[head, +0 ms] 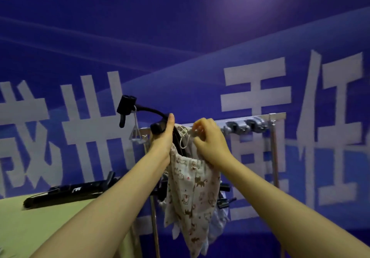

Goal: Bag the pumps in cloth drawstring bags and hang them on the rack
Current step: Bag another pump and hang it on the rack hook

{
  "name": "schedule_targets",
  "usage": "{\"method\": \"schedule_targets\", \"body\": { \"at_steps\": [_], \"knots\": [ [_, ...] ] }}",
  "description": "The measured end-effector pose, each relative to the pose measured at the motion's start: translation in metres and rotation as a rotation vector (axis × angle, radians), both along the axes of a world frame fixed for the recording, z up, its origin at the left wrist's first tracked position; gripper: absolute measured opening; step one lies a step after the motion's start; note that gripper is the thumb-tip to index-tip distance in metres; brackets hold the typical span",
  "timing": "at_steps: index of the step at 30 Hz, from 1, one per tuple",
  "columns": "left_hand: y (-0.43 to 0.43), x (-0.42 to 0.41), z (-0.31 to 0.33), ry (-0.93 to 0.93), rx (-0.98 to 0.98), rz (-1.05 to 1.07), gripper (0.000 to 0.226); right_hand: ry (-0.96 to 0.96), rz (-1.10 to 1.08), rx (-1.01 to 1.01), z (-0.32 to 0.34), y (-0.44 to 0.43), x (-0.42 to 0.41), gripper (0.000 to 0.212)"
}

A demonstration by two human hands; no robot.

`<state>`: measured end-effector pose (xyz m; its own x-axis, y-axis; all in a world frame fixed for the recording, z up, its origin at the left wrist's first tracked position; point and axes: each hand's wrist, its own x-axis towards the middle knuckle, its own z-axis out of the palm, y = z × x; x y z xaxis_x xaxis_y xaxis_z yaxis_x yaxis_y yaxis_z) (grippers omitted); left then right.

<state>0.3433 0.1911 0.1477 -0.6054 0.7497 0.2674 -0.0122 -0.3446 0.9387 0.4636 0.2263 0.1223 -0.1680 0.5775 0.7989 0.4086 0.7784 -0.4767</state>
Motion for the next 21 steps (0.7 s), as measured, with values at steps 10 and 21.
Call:
{"method": "schedule_targets", "body": {
  "at_steps": [10,21],
  "knots": [
    [0.038,0.036,-0.021,0.023,-0.124,-0.124,0.068,-0.203,-0.081,0.068,-0.026,0.035,0.029,0.013],
    [0.084,0.059,-0.087,0.090,-0.237,-0.378,0.060,0.644,0.304,-0.624,-0.021,0.071,0.069,0.029]
  ]
}}
